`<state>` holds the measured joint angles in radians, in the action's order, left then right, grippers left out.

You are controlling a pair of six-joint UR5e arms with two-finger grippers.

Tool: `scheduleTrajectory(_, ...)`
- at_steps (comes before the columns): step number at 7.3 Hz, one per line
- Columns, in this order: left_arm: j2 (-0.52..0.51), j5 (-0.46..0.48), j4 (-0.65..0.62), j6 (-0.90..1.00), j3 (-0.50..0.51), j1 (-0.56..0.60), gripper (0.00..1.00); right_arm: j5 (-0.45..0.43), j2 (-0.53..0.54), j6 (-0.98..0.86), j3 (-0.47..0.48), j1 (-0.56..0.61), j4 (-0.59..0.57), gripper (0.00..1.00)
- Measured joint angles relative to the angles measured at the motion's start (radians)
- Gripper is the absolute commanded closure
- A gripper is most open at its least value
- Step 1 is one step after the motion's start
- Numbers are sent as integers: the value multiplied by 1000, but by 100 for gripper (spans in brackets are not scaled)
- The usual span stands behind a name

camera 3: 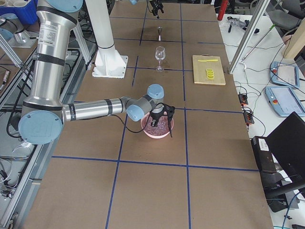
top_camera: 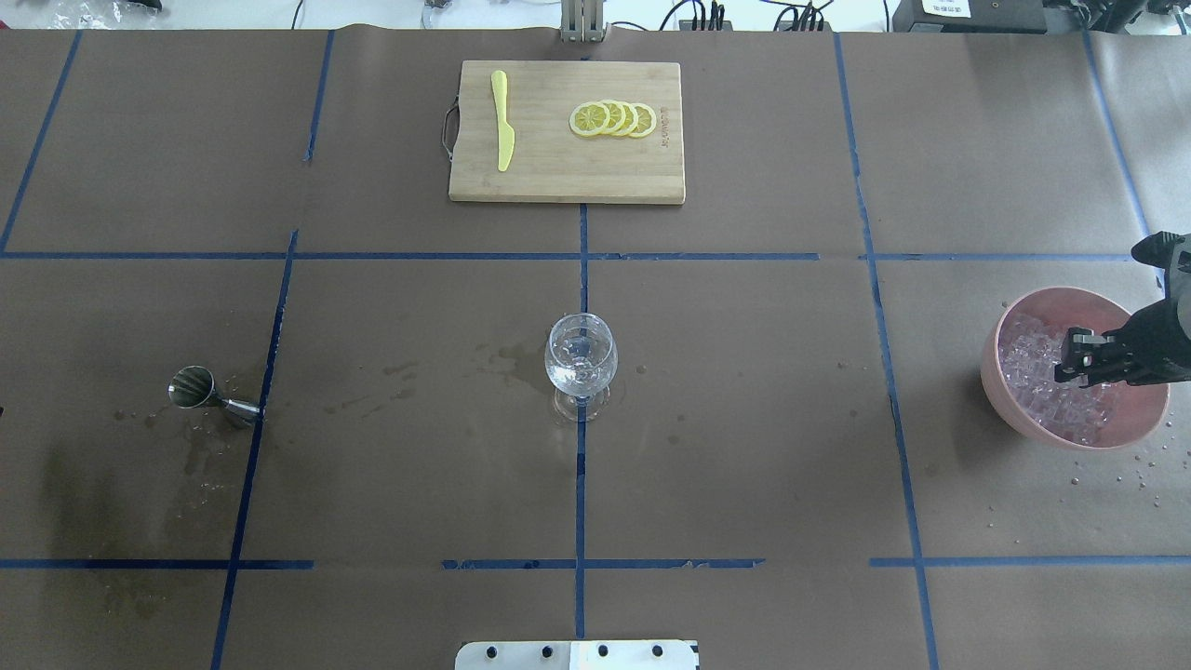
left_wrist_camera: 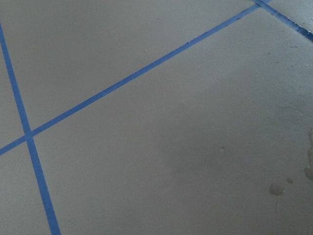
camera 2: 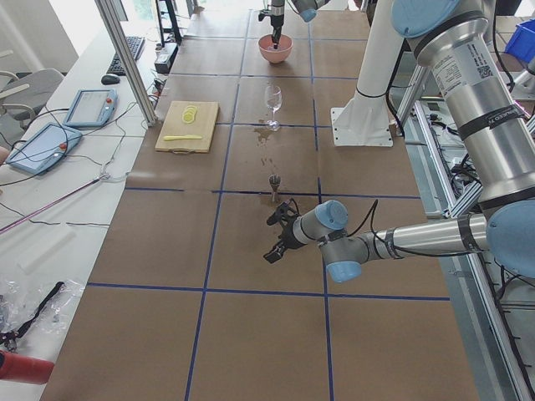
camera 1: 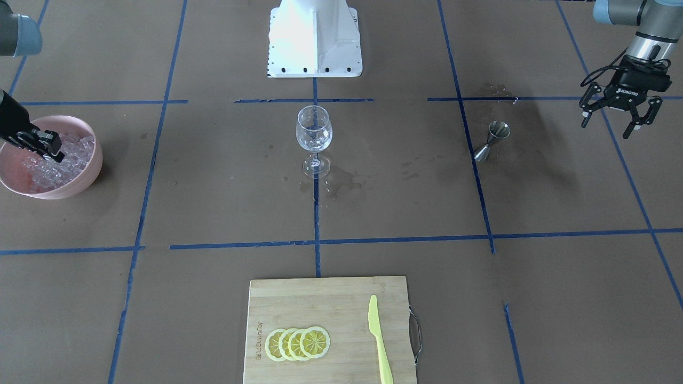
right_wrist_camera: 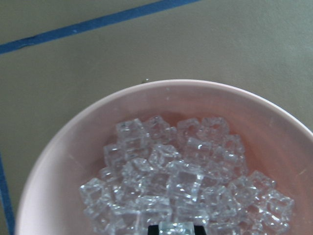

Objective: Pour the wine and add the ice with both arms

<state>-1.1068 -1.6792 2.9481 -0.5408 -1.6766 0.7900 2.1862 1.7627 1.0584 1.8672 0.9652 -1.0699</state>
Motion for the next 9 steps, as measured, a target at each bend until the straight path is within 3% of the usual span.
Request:
scheduleTrajectory(2, -2, 23, 22, -12, 5, 0, 0, -3, -37, 41, 85, -1, -11, 100)
scheduleTrajectory(4, -2, 32, 96, -16, 28, 0, 0, -5, -167, 192, 108, -13, -37, 100)
scheduleTrajectory(6, -3, 48, 116, -17, 36, -1, 0, -55, -350, 404, 111, -109, -105, 100)
scheduleTrajectory(9, -7, 56, 118, -18, 40, -1, 0, -234, -705, 672, 70, -328, -317, 100)
